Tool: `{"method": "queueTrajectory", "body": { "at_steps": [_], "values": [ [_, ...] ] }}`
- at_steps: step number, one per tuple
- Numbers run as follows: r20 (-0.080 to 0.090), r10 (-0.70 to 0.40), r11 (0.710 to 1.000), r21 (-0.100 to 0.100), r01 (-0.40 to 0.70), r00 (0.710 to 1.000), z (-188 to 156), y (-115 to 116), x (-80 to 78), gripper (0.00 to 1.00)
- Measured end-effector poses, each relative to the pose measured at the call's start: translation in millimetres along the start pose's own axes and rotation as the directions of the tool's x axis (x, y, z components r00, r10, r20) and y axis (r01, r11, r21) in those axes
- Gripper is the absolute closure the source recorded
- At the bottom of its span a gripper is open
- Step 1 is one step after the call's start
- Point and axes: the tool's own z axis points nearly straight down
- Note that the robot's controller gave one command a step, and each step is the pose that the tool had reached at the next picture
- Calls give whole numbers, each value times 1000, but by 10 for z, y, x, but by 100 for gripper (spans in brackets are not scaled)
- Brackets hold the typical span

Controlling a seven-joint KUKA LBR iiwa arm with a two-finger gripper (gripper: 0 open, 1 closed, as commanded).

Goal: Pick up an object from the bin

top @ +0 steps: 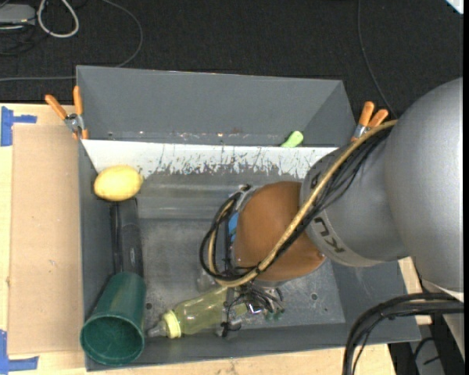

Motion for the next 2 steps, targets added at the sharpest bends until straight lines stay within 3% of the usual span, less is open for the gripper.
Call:
{"method": "queueTrajectory", "body": {
  "at_steps": [1, 2],
  "values": [
    [0, 197, 980, 0, -197, 980, -12, -551, 94, 100],
    [0, 198, 980, 0, -198, 980, -12, -550, 94, 100]
  ]
}}
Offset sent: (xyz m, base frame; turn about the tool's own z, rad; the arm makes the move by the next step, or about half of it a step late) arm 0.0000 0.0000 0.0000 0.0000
